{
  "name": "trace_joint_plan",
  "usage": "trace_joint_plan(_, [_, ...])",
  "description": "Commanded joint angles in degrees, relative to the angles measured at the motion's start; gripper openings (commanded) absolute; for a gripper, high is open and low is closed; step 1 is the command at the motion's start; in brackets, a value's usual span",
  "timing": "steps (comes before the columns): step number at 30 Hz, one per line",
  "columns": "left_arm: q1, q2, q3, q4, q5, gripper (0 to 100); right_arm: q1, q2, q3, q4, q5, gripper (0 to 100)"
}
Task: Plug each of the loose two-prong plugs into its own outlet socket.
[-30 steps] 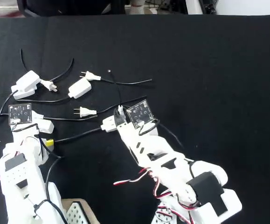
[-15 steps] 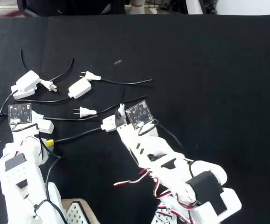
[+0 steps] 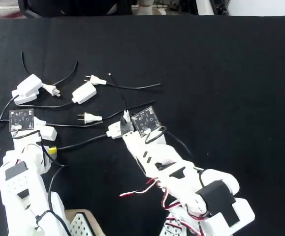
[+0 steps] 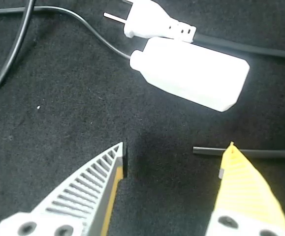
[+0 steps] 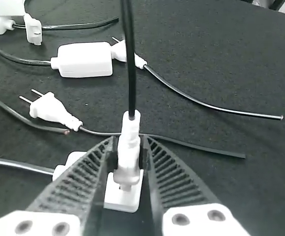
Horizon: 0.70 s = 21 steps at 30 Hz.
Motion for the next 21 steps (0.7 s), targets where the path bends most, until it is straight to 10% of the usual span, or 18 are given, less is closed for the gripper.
trace_joint_plan(1, [0.57,-0.88,-1.19,0.53,-0.26,31,-0.44,-2.15,0.40,0.18,0.18,6.9])
trace_joint_plan(21, [0.57,-0.88,-1.19,0.62,-0.26,31,0.44,-16.40,-1.10,20.04,-5.36,3.5])
